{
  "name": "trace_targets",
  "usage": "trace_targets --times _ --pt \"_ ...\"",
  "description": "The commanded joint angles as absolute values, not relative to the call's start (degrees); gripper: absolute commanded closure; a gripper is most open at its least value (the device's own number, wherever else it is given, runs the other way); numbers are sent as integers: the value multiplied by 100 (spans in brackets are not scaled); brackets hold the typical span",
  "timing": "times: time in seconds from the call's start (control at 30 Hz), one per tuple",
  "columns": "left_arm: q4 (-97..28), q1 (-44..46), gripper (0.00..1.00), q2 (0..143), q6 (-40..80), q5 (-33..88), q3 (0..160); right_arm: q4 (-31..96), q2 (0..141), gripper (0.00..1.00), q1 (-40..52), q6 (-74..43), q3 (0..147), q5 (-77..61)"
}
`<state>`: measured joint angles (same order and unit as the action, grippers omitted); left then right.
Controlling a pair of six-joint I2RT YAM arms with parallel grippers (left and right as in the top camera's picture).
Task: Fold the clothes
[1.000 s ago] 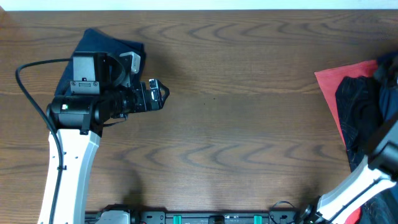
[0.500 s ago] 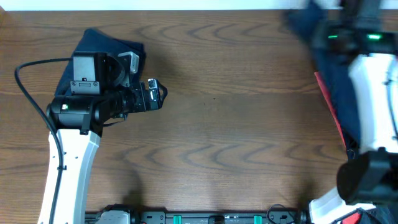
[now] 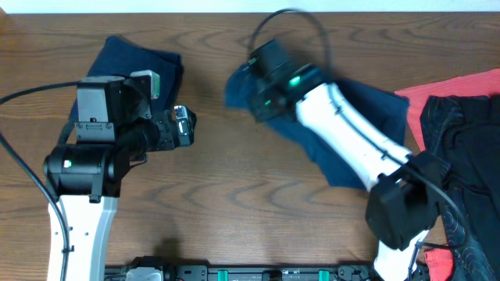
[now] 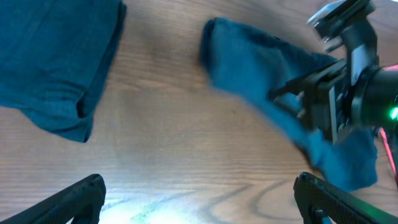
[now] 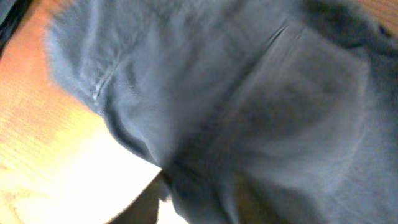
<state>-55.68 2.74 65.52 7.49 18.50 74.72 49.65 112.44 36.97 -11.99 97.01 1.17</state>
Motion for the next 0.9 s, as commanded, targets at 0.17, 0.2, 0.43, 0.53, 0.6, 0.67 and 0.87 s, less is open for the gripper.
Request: trace_targets --times 0.17,0.2,0.43,0.53,0.6,0.67,0.87 --pt "-5649 351 2 6740 694 1767 7577 5035 10890 27 2816 -1664 9723 1210" --pt "-5638 405 2 6836 694 1870 7577 5092 10890 28 2510 -1815 9723 1007" --pt "-5395 1138 16 7988 687 2051 7572 5647 11006 60 493 -2126 9714 -967" --pt "-5061 1503 30 8694 449 2049 7572 6055 11159 87 -91 -2126 9631 -1232" --pt "-4836 1660 45 9124 263 2047 7572 6283 11236 91 -298 -2121 9520 -1245" --pt "-4593 1758 57 9585 193 2029 7572 6458 11275 92 -440 -2119 9323 -1249" --pt "-4143 1809 72 10777 193 2029 7572 6132 11284 91 -545 -2191 8184 -1046"
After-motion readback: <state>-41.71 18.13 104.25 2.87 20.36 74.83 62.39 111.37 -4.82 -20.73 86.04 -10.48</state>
